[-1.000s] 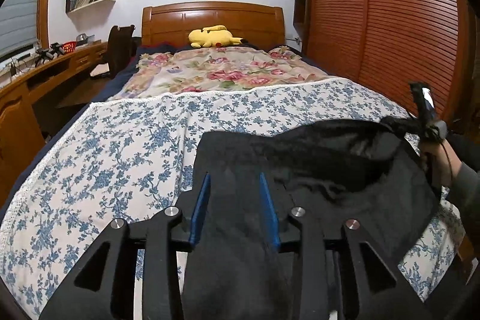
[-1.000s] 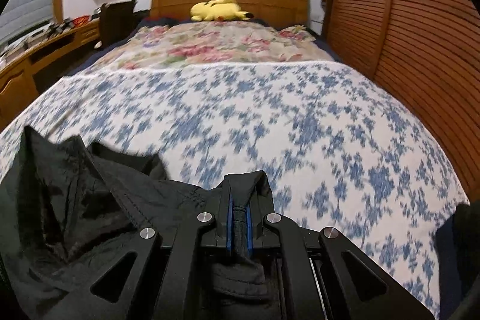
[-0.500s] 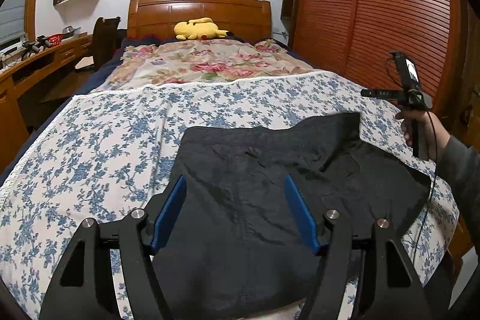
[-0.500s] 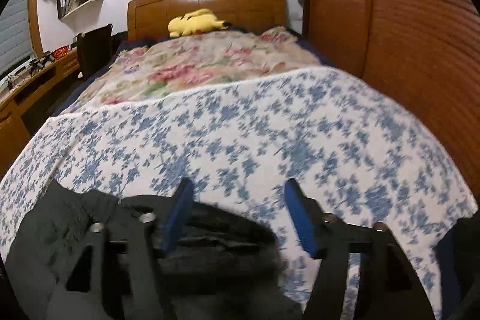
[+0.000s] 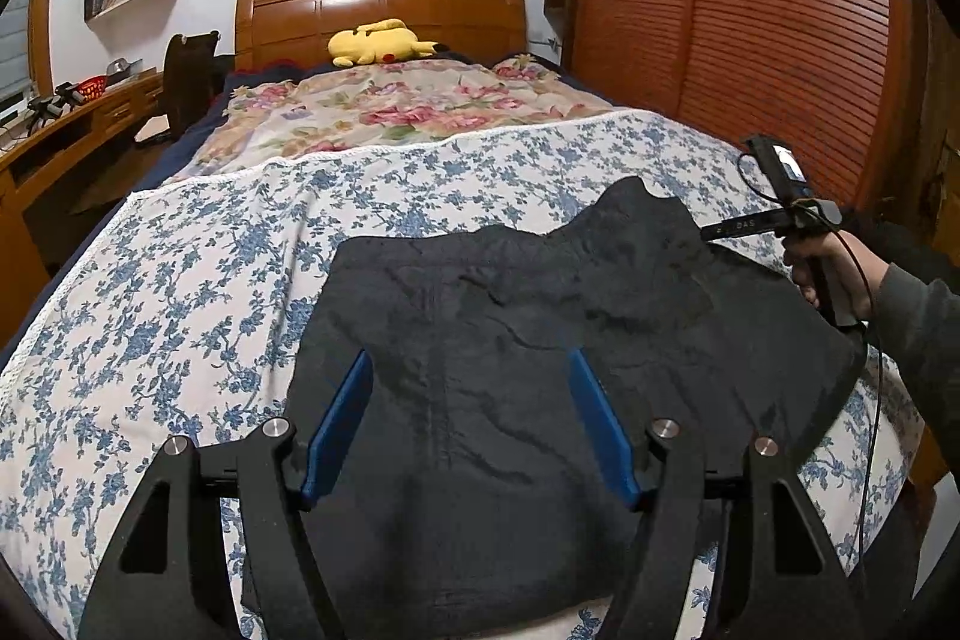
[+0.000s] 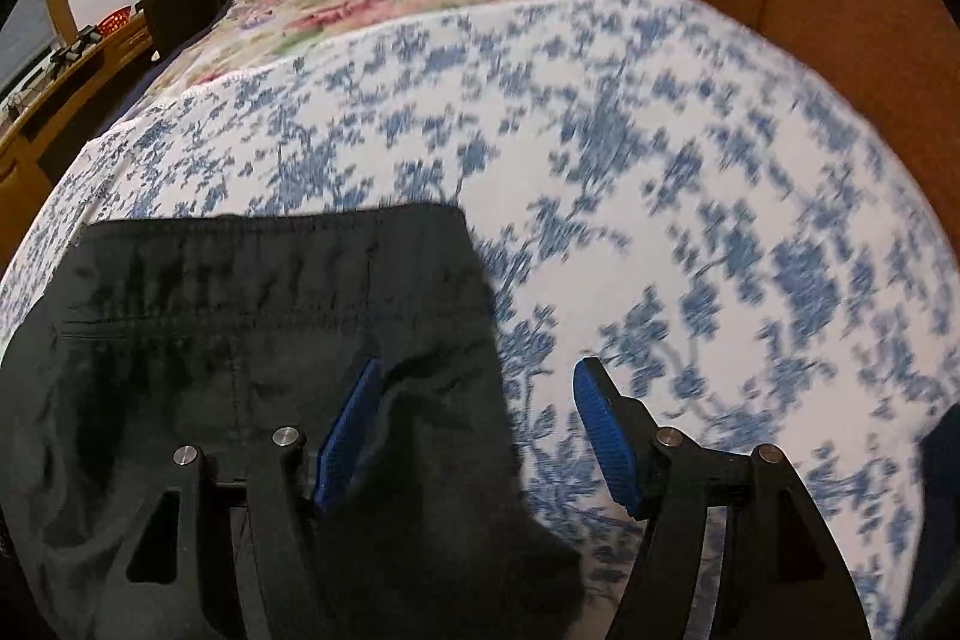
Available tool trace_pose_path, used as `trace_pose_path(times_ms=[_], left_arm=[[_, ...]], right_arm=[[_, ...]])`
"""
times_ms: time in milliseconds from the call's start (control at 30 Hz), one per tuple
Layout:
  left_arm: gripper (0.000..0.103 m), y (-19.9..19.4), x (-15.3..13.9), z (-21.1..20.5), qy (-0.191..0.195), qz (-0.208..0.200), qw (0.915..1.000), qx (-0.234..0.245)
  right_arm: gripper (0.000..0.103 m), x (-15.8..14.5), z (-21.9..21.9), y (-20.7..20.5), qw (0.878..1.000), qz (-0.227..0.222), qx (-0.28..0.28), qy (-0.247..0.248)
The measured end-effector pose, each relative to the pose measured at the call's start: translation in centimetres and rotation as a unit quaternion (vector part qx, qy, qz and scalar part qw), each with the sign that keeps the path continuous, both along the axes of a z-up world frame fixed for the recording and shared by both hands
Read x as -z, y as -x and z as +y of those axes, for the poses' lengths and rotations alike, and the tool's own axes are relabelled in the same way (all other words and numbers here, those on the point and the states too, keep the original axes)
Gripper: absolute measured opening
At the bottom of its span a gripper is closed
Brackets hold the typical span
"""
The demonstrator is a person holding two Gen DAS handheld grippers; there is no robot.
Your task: Fold large clothes
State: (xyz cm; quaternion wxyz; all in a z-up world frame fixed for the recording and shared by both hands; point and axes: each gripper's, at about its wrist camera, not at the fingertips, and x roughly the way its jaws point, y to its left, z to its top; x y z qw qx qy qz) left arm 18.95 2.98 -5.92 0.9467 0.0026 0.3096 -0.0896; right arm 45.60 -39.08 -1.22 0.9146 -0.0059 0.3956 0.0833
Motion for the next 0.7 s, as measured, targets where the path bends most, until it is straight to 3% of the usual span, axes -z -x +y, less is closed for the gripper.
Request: trace_pose_path(times_ms=[67,167,200,233,300,367,433,500,600,700], left_arm=[[0.069,-0.1,0.2,-0.2,-0.002,0.003,1.0,0.001],[0.069,-0.4,0.5,-0.6,-0.006,0.006,1.0,0.002],[0.069,-0.5,0.6,-0.8,-0.007,0.008,0.9999,0.003],[0.069,-0.5,0.7,-0.9,-0.006,0.009,0.9999,0.004],[0.069,-0.6,0.8,-1.2,-0.007,0.013,0.9999,0.007],[0.069,-0.6,0.8,-1.4,-0.006,0.013,0.9998,0.013],[0.069,-0.5,0.8,-1.6,-0.008,0.013,0.9998,0.016],[0.069,-0.4,0.8,-1.7,-0.011,0.012,0.9997,0.016],[0.069,-0.3,0.7,-1.5,-0.009,0.013,0.9998,0.012],[0.069,-0.4,0.5,-1.2,-0.006,0.01,0.9999,0.008]], right_arm=[[0.067,0.6,0.6,-1.1,1.0,0.016,-0.014,-0.001],[0.037,1.8,1.5,-2.2,0.999,0.032,-0.039,0.012],[0.016,1.7,1.7,-2.4,0.998,0.028,-0.045,0.014],[0.01,1.5,1.9,-2.2,0.998,0.021,-0.057,0.016],[0.005,0.7,2.2,-1.1,0.997,-0.019,-0.059,0.044],[0.005,-0.8,1.1,0.0,0.995,-0.073,0.004,0.072],[0.003,-1.4,-0.9,0.0,0.993,-0.075,0.067,0.066],[0.004,-1.0,-2.5,-1.0,0.987,-0.054,0.114,0.095],[0.004,-0.9,-4.8,-1.4,0.99,-0.045,0.12,0.062],[0.006,-1.6,-5.0,-1.1,0.994,-0.054,0.09,0.043]])
